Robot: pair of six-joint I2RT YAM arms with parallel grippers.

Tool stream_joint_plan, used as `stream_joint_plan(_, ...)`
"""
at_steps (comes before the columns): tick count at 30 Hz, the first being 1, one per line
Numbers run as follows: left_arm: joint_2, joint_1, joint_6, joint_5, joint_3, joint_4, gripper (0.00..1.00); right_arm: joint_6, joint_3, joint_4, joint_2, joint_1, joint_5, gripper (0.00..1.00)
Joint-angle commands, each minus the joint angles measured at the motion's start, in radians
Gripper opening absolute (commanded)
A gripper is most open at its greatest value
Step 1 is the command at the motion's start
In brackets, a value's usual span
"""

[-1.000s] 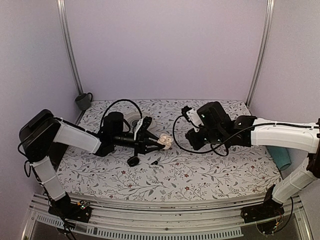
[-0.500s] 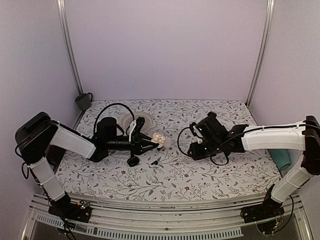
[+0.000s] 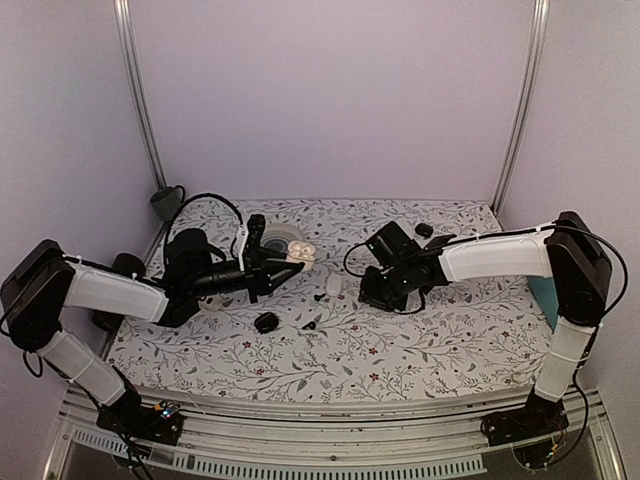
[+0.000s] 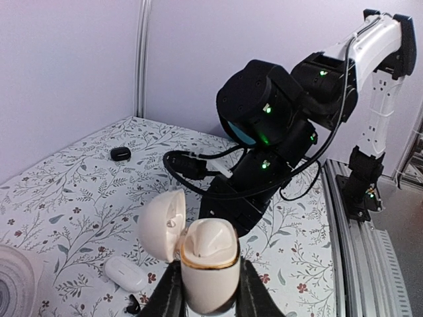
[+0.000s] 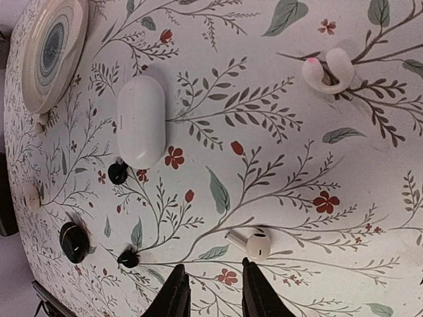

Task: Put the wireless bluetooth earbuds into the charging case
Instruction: Pick up the right earbud from the center of the board.

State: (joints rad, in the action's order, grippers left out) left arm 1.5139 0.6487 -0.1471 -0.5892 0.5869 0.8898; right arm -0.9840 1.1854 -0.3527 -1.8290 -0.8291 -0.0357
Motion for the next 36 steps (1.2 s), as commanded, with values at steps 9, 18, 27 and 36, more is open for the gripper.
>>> stream_joint_plan(9,-0.087,-0.010,-0.003,0.031,-0.001,-0.022,0.00,-0.224,0.070,-0.147,-0.065,-0.012,-0.054,0.30)
stream_joint_plan(18,-0.108,-0.010,-0.012,0.027,-0.005,-0.017,0.00,-0.254,0.129,-0.180,-0.133,-0.021,-0.048,0.30)
stream_joint_plan(27,-0.118,-0.010,-0.014,0.025,-0.005,-0.017,0.00,-0.260,0.149,-0.204,-0.166,-0.024,-0.060,0.29)
stream_joint_plan(36,-0.120,-0.010,-0.014,0.025,-0.004,-0.020,0.00,-0.274,0.154,-0.216,-0.184,-0.031,-0.071,0.28)
